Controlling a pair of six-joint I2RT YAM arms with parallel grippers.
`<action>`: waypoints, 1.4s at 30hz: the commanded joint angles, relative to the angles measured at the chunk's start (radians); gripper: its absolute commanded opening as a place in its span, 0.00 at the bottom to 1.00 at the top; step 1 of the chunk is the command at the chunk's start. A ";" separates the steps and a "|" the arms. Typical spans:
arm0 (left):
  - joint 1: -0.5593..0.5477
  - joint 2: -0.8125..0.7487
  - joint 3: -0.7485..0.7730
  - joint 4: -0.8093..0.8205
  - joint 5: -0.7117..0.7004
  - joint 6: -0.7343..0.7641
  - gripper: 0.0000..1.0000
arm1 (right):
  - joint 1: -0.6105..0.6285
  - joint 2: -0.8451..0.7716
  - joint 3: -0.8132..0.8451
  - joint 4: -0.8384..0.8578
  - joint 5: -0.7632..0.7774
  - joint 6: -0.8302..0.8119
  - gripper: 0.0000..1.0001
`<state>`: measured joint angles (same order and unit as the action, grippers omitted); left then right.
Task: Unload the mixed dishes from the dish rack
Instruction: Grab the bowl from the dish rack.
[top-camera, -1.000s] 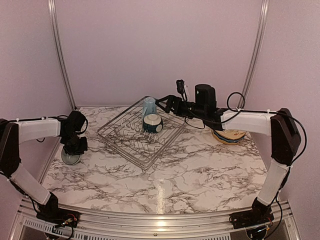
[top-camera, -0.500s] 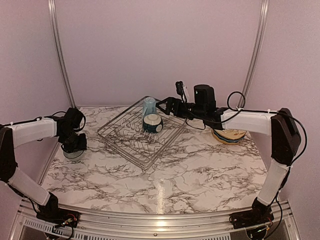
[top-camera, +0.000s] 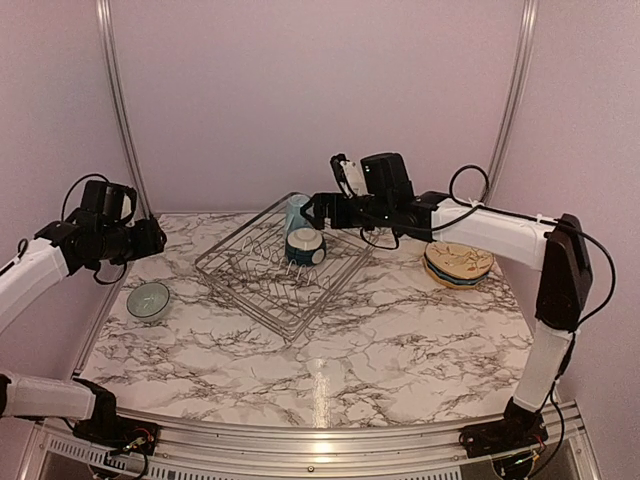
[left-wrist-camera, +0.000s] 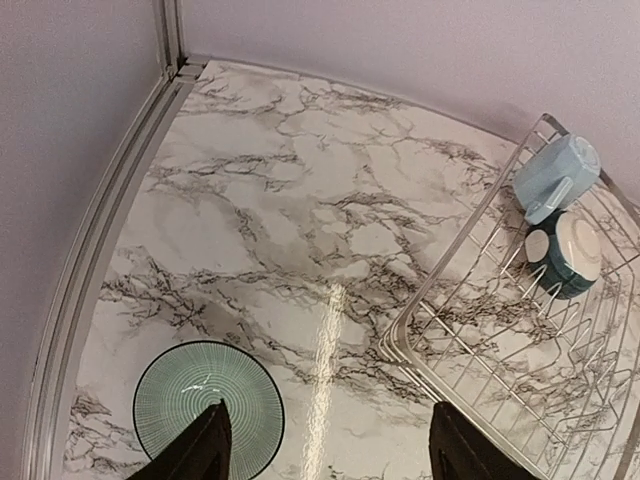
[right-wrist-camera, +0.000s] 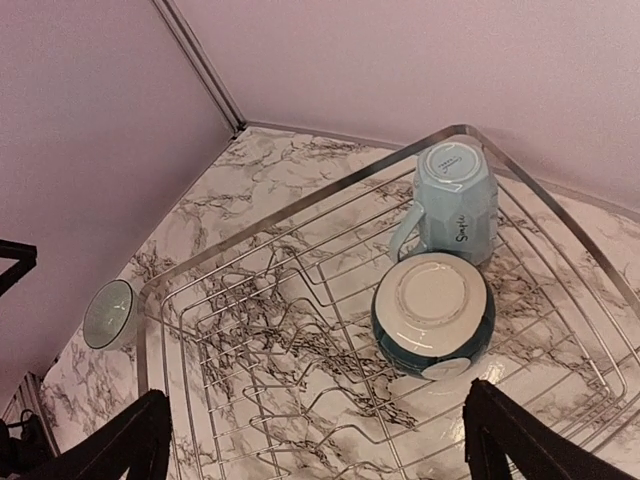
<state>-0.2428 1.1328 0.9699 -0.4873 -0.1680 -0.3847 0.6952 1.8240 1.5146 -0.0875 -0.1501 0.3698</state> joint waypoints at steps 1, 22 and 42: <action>0.002 -0.066 0.084 0.198 0.208 0.048 0.74 | 0.074 0.083 0.149 -0.216 0.192 -0.128 0.98; -0.025 -0.073 0.116 0.438 0.456 0.055 0.99 | 0.105 0.457 0.680 -0.569 0.396 -0.165 0.99; -0.029 -0.165 0.043 0.463 0.412 0.093 0.99 | 0.013 0.643 0.831 -0.390 0.303 -0.154 0.97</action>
<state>-0.2676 0.9737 1.0267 -0.0494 0.2455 -0.3050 0.7307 2.4088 2.2578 -0.5312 0.1829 0.2131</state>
